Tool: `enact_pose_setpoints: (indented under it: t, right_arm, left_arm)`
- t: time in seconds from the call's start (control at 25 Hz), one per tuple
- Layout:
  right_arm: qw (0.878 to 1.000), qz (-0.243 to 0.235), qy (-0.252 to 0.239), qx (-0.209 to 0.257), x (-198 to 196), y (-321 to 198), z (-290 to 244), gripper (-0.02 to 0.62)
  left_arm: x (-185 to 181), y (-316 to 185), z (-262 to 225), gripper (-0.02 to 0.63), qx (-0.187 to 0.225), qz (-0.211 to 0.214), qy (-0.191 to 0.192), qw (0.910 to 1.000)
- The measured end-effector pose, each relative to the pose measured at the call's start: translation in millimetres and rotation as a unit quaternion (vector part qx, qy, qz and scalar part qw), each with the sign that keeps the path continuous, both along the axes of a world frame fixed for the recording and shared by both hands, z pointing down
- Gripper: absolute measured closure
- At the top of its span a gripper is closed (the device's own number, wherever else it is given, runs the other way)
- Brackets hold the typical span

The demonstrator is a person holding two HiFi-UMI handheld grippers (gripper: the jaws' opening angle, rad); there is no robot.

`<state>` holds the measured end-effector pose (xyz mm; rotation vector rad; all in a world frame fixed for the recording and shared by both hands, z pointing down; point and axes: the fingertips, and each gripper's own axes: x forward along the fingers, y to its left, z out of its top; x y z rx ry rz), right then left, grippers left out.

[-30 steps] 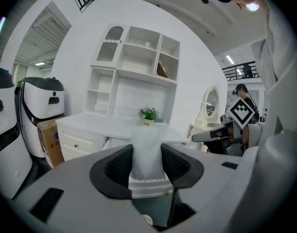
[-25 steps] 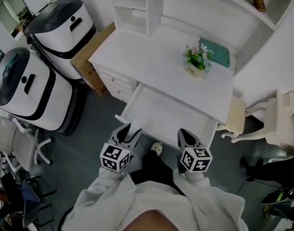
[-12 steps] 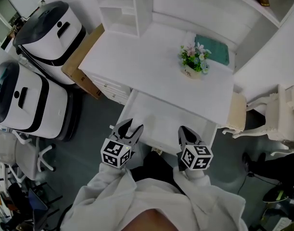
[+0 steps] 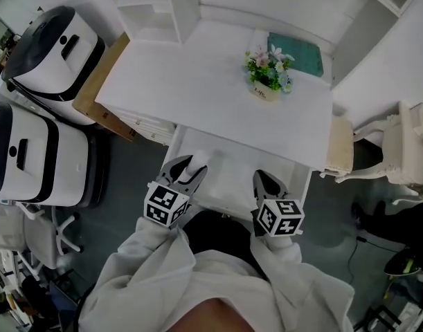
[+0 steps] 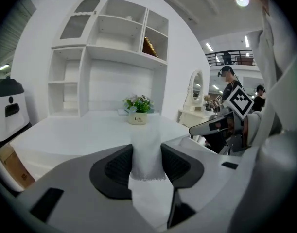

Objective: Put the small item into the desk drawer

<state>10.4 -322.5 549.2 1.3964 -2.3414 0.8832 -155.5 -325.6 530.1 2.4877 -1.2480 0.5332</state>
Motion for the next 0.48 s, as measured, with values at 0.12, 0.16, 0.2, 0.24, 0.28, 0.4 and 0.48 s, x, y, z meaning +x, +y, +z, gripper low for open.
enact_pose_setpoints:
  t: [0.12,0.16,0.2,0.24,0.28,0.4,0.48]
  right_arm:
    - [1.000,0.006,0.002,-0.004,3.5,1.6,6.0,0.558]
    - [1.000,0.007,0.003,-0.005,4.3,1.8,7.0,0.558]
    - [1.000,0.009,0.005,-0.005,4.8,2.0,7.8,0.558]
    - [1.000,0.010,0.006,-0.005,5.3,2.5,8.7,0.558]
    - [1.000,0.011,0.007,-0.006,5.9,3.1,9.8,0.558]
    - [1.000,0.015,0.010,-0.011,8.5,4.9,13.7,0.558]
    - [1.000,0.019,0.011,-0.015,10.8,4.7,16.1,0.558]
  left_arm:
    - [12.3,-2.0,10.4,0.416,-0.006,0.038,-0.019,0.9991]
    - [15.2,-3.5,13.6,0.416,-0.008,0.050,-0.027,0.9984]
    - [17.2,-5.6,16.9,0.416,-0.009,0.060,-0.035,0.9975]
    - [18.6,-7.9,20.4,0.416,-0.010,0.069,-0.044,0.9966]
    - [19.8,-10.2,24.3,0.416,-0.012,0.076,-0.052,0.9957]
    - [23.8,-15.5,39.5,0.416,-0.032,0.091,-0.065,0.9932]
    - [27.1,-18.1,52.0,0.416,-0.048,0.103,-0.070,0.9910]
